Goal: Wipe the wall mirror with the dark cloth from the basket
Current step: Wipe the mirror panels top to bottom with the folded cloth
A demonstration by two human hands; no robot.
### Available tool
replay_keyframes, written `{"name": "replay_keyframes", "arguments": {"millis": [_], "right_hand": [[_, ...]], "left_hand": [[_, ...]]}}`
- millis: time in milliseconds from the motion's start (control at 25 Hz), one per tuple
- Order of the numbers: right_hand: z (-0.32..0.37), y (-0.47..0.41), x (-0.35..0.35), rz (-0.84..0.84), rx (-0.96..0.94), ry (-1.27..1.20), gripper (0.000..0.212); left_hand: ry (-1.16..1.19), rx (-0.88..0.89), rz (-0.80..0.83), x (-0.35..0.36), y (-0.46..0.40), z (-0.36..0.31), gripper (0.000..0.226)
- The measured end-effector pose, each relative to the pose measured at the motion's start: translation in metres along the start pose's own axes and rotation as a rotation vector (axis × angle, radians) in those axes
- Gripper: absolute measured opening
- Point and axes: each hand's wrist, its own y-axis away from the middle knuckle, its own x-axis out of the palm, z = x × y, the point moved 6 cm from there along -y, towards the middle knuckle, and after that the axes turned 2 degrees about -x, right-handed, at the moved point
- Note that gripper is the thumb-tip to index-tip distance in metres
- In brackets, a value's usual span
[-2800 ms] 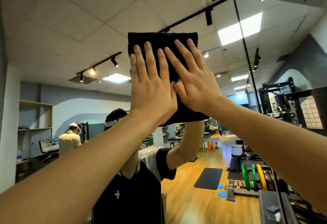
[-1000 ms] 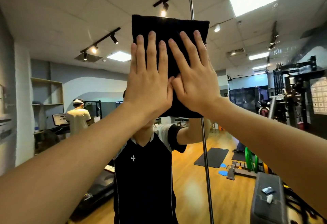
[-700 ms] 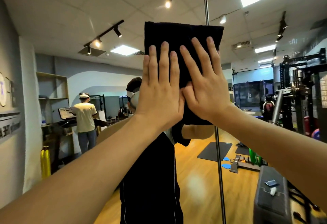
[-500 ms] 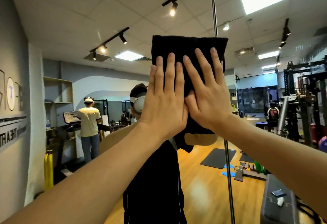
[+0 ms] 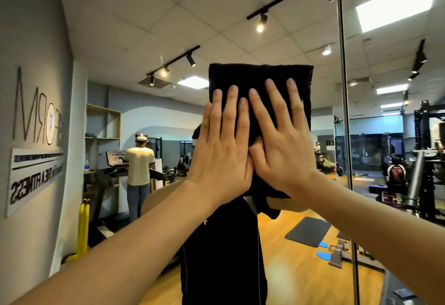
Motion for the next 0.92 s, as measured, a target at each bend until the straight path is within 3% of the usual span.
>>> {"name": "replay_keyframes", "arguments": {"millis": [320,920], "right_hand": [[0.08,-0.023,0.024,0.026,-0.005,0.006,0.075],[0.286,-0.088,0.09,0.037,0.043,0.018,0.081]], "left_hand": [[-0.046,-0.018,-0.007,-0.024,0.031,0.076,0.074],[-0.103,-0.001,0.045,-0.084,0.103,0.282,0.073]]}}
